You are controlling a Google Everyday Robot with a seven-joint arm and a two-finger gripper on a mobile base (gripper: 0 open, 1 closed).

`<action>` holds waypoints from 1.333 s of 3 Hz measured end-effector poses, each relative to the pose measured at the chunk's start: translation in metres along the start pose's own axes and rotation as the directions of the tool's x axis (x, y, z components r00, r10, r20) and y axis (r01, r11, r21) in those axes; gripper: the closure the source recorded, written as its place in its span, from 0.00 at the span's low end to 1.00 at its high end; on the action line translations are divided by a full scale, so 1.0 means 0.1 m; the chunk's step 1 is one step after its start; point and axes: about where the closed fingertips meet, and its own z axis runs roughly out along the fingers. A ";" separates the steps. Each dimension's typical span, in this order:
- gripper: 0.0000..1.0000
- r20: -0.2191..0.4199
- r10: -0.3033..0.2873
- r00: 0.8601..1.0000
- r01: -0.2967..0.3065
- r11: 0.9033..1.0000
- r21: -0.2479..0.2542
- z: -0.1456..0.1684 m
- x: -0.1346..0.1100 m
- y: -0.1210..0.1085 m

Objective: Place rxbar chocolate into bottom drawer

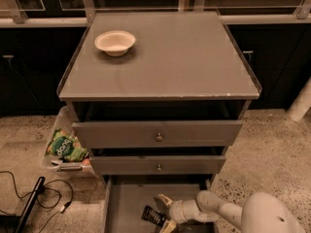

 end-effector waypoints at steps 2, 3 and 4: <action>0.00 0.013 -0.038 0.999 0.038 0.998 0.052 -0.51 -0.16 -0.02; 0.00 -0.067 -0.075 0.995 0.085 0.985 0.153 -1.30 -0.35 0.00; 0.00 -0.190 -0.065 0.980 0.113 0.960 0.257 -2.11 -0.50 0.05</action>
Offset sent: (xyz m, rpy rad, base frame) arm 0.0030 -0.0977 0.1042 -0.0199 -0.1506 -0.0743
